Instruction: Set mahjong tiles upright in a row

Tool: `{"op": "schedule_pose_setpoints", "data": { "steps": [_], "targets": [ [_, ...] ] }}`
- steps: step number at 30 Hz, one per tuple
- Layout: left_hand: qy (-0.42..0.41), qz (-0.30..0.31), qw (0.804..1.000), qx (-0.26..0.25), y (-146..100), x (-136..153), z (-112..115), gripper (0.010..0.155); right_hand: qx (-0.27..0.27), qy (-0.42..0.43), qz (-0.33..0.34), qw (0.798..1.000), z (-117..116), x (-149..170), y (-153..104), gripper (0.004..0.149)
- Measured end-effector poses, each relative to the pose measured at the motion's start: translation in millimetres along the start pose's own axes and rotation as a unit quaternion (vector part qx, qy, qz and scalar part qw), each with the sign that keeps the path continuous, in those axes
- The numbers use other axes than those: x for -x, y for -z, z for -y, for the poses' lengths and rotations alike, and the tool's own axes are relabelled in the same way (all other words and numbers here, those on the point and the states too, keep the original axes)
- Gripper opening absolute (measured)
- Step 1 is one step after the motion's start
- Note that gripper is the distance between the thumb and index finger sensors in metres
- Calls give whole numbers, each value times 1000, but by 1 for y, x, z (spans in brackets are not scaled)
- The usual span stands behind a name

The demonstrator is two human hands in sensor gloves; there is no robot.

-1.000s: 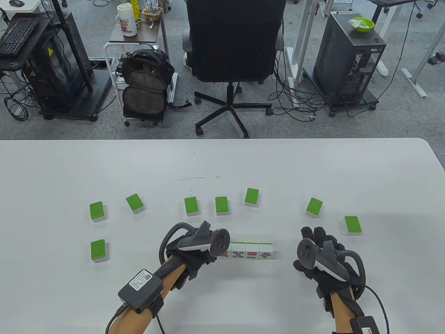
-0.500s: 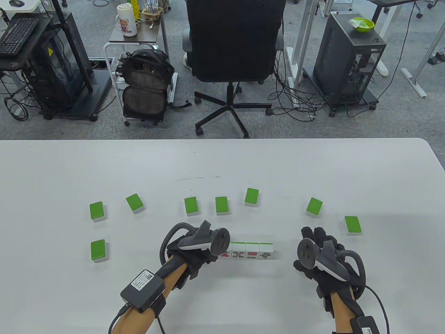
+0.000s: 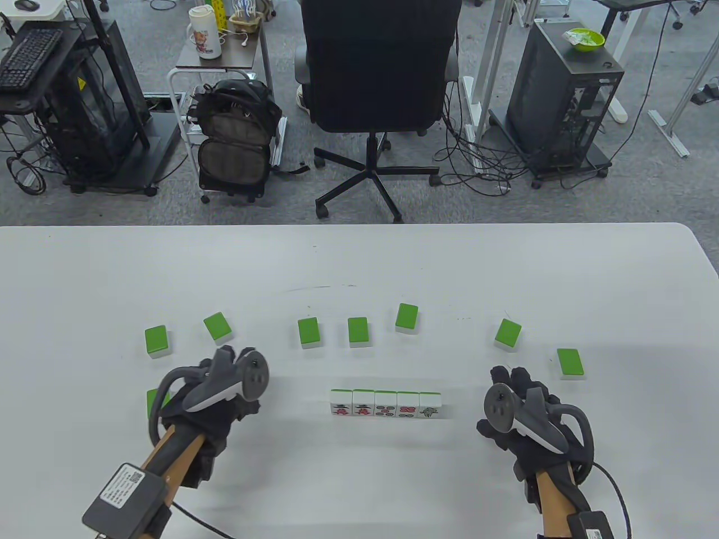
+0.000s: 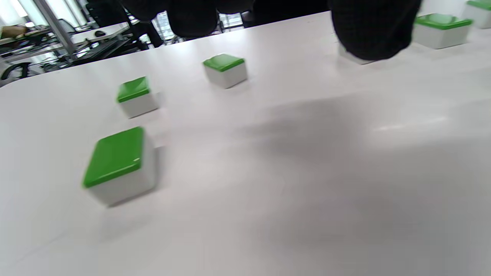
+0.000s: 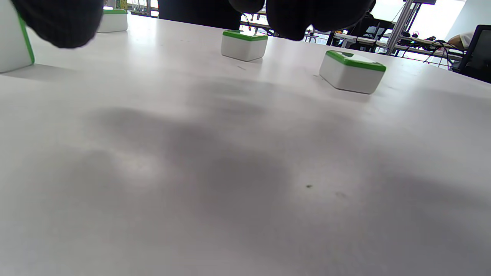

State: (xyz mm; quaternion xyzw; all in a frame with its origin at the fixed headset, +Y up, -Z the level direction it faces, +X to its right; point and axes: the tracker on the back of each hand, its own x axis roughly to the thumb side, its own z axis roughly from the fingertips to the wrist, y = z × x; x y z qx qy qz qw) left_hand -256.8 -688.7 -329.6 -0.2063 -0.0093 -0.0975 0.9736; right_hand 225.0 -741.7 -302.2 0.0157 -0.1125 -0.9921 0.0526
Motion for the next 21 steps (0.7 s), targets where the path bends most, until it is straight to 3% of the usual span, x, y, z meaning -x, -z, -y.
{"op": "schedule_pose_setpoints", "data": {
  "steps": [7, 16, 21],
  "targets": [
    [-32, -81, 993, 77, -3, 61, 46, 89, -2, 0, -1, 1000, 0, 1, 0, 96],
    [-47, -77, 989, 118, 7, 67, 79, 84, -3, -3, -2, 1000, 1, 1, 0, 96],
    [-46, -64, 993, 89, 9, 66, 86, 81, -5, -5, -3, 1000, 0, 1, 0, 95]
  ]
}}
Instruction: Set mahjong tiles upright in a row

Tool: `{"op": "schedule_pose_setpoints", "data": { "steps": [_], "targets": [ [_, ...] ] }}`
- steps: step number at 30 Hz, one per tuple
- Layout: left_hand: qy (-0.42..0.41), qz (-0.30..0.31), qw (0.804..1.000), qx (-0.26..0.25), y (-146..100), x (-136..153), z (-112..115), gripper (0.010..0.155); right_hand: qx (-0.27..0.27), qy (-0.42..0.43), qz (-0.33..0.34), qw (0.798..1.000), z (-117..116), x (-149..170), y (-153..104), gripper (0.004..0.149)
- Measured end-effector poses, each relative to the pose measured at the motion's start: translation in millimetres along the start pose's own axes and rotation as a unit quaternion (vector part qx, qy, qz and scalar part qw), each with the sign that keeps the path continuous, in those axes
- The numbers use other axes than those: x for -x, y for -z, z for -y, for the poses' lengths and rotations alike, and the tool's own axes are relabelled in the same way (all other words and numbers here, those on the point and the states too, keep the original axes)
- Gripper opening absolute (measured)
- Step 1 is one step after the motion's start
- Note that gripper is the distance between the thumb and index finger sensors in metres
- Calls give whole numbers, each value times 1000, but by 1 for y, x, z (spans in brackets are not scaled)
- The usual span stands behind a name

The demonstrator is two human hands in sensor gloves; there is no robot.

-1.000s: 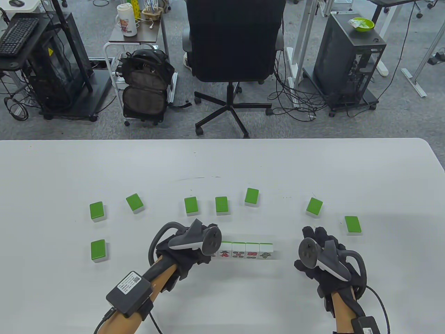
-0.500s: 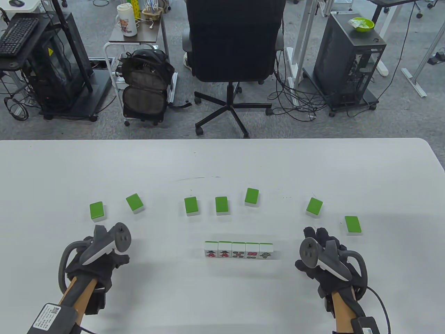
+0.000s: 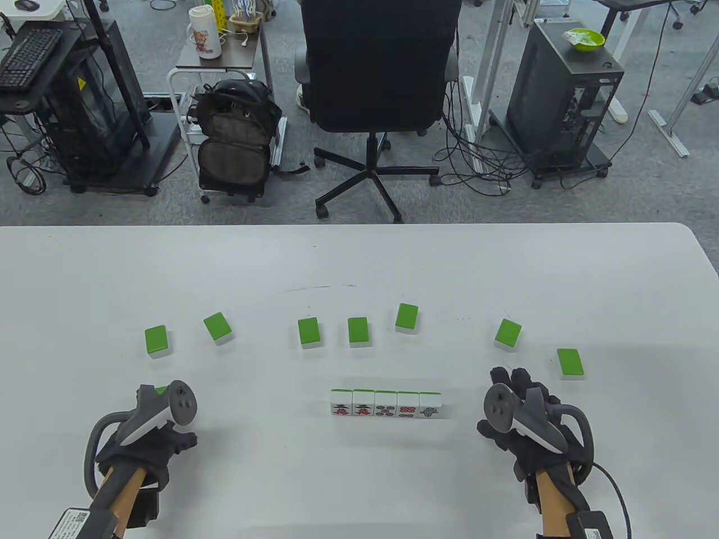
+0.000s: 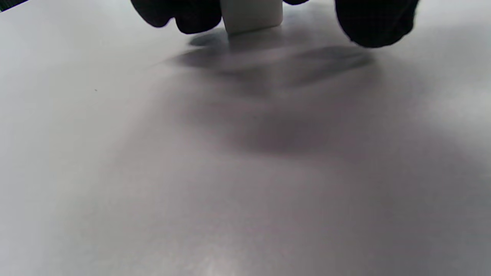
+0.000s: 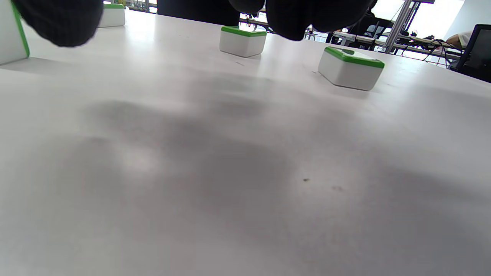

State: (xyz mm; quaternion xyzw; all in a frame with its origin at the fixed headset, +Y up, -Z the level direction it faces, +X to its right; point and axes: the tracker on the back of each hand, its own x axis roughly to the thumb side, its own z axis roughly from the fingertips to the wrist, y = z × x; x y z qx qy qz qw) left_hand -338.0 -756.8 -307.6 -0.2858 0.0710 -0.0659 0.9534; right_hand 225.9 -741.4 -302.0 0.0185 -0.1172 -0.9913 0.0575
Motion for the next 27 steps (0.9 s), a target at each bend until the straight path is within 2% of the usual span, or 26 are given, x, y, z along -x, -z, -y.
{"op": "schedule_pose_setpoints", "data": {
  "steps": [10, 18, 22, 25, 27],
  "targets": [
    [2, -8, 997, -74, 0, 1, 5, 72, 2, -3, -2, 1000, 0, 0, 0, 96],
    [-22, 2, 999, -44, 4, 7, 7, 82, 3, -4, -2, 1000, 0, -1, 0, 95],
    [-27, 4, 997, -66, 4, 7, 7, 81, 4, -4, -2, 1000, 0, -1, 0, 95],
    [-22, -6, 995, -98, 6, 7, 7, 76, 4, -4, -2, 1000, 0, -1, 0, 96],
    [-9, -19, 993, -119, 6, 7, 4, 67, 4, -3, -2, 1000, 0, -1, 0, 96]
  ]
}}
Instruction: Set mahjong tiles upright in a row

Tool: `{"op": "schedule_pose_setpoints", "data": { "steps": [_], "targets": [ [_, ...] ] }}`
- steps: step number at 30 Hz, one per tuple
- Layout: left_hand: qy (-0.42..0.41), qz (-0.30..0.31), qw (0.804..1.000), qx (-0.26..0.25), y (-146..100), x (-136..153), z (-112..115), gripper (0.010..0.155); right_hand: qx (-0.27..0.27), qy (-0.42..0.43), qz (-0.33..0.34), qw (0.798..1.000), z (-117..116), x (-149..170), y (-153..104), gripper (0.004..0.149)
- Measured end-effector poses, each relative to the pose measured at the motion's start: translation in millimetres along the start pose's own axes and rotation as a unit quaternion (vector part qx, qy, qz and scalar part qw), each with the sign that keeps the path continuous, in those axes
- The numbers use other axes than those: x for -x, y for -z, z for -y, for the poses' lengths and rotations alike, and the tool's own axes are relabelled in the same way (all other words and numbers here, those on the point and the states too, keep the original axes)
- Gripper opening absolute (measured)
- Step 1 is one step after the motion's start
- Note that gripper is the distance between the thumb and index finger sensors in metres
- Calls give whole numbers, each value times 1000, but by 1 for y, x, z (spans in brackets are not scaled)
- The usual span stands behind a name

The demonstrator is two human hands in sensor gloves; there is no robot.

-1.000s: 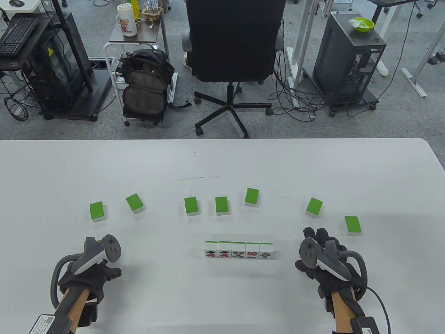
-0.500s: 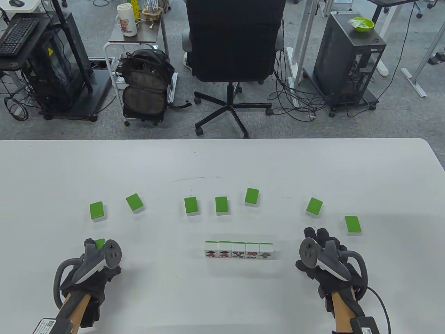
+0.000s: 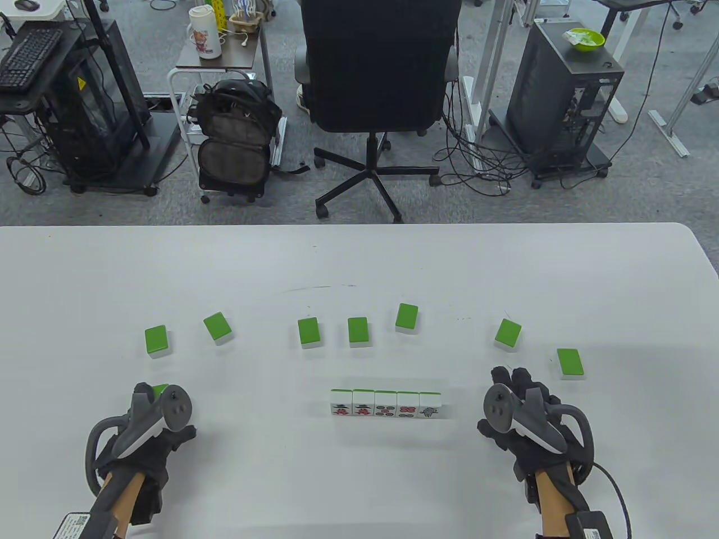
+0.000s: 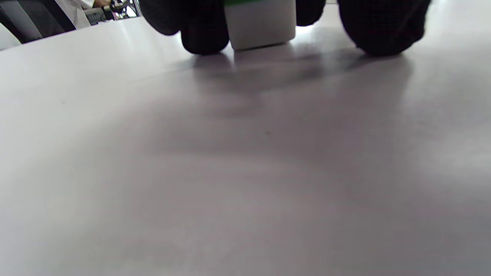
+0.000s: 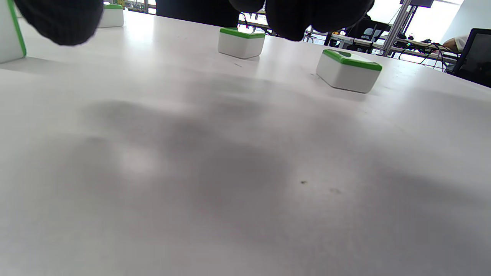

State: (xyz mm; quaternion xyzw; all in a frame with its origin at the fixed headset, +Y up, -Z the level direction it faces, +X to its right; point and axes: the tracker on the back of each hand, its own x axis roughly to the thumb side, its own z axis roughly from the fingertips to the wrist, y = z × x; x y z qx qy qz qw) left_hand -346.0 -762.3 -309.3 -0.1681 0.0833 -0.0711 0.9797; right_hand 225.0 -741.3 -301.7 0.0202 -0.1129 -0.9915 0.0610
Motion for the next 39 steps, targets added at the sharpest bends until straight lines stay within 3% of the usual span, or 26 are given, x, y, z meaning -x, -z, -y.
{"op": "schedule_pose_setpoints", "data": {
  "steps": [5, 10, 14, 21, 29, 39],
  "targets": [
    [37, -7, 998, -55, 1, -6, -11, 48, 2, 3, -1, 1000, 0, 1, 0, 96],
    [31, 37, 997, -64, -1, -21, -35, 49, 0, 4, -3, 1000, 0, 1, 0, 96],
    [68, 85, 992, -68, -6, -49, -59, 53, 1, 4, -3, 1000, 0, 2, 0, 96],
    [123, 194, 970, -85, -18, -125, -92, 62, 6, 7, -1, 1000, 0, 2, 1, 96],
    [133, 272, 951, -63, -20, -190, -92, 70, 8, 10, 0, 1000, -1, 4, 1, 96],
    [146, 312, 938, -46, -18, -224, -78, 73, 5, 8, -1, 1000, -1, 5, 1, 96]
  ]
}}
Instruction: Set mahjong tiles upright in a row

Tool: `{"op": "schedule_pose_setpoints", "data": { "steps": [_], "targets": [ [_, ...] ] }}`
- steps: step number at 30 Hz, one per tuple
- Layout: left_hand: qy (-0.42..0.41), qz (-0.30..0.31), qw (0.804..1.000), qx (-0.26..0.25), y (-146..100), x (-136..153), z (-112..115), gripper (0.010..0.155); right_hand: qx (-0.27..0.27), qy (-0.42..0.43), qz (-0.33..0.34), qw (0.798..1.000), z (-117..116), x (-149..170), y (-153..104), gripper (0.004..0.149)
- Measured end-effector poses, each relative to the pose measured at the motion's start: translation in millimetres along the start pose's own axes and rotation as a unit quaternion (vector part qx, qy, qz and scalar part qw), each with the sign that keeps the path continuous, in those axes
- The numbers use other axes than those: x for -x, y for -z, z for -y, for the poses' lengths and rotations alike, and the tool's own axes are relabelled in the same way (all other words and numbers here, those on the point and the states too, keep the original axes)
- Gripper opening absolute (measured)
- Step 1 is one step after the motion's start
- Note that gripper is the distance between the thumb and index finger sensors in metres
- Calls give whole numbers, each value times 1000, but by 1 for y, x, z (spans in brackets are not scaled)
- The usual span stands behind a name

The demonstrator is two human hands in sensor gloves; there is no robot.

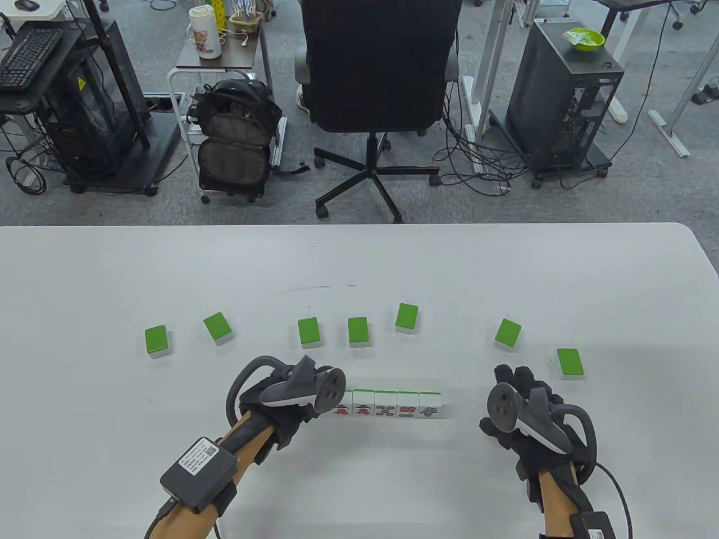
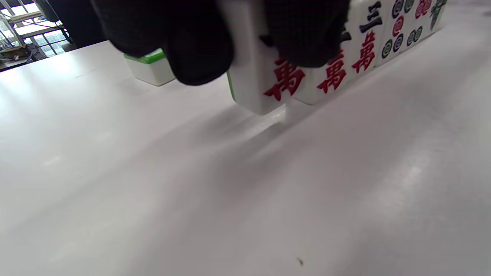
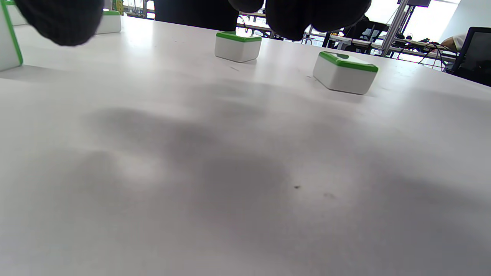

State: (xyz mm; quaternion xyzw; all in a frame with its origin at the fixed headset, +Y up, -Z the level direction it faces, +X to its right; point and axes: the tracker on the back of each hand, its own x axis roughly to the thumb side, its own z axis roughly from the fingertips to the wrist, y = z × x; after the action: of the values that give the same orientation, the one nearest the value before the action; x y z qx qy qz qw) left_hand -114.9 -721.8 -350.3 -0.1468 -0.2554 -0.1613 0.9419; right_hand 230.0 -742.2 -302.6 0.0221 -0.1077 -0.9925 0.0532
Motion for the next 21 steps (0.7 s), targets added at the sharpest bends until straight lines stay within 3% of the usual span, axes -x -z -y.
{"op": "schedule_pose_setpoints", "data": {
  "steps": [21],
  "targets": [
    [-18, 13, 1000, 19, 5, -2, 7, 82, -5, -3, -2, 1000, 0, 0, 0, 97]
  ]
}}
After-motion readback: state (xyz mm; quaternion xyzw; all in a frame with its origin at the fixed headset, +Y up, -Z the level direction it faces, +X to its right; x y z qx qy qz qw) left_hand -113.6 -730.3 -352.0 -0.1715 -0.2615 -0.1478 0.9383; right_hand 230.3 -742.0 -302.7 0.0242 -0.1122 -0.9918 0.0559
